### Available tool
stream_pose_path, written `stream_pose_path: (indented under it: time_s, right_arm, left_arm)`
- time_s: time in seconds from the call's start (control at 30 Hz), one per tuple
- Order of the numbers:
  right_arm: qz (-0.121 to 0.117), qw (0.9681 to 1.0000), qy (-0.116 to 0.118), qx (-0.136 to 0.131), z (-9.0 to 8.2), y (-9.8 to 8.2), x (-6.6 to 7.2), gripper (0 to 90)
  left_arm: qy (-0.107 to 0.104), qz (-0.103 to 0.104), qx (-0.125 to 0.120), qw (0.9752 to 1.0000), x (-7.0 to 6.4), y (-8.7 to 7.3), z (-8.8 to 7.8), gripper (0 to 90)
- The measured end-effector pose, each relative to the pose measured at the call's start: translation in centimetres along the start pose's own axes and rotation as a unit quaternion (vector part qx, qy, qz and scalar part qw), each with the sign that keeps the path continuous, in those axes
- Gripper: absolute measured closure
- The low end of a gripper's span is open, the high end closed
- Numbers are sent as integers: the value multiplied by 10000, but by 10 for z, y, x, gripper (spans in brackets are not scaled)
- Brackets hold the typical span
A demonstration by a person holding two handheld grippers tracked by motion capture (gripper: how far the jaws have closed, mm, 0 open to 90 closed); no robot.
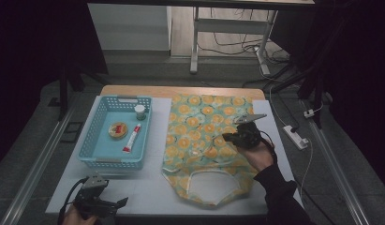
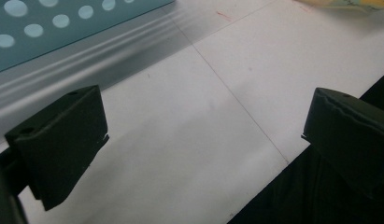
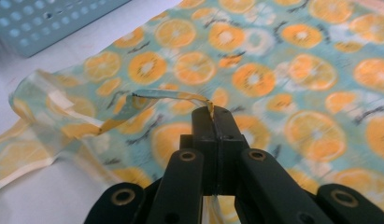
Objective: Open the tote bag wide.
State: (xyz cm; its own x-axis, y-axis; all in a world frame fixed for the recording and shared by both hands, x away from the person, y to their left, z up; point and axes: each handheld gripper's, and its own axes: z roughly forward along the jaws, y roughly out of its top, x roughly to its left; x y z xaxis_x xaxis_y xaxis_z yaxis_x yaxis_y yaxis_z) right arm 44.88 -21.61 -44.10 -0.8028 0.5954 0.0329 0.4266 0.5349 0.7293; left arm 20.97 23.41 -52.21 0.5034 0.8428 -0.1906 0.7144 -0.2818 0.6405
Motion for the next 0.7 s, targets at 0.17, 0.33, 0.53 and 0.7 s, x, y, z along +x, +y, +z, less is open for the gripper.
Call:
stream_pose_path:
  time_s: [0.17,0.33,0.53,0.7]
  right_arm:
    - [14,9999,-85,-91,2,12,-10,900]
    - [-80,9997,-196,-117,6,25,-19,900]
    - [-28,9993,-315,-210,12,38,-33,900]
    - [-46,9990,-392,-206,18,49,-39,900]
  left_arm:
    - [-6,-28,1,10000,1,0,0,0]
    - [-10,-36,13,10000,1,0,0,0]
    - [-28,-62,17,10000,2,0,0,1]
    - [-40,-86,21,10000,2,-1,-1,1]
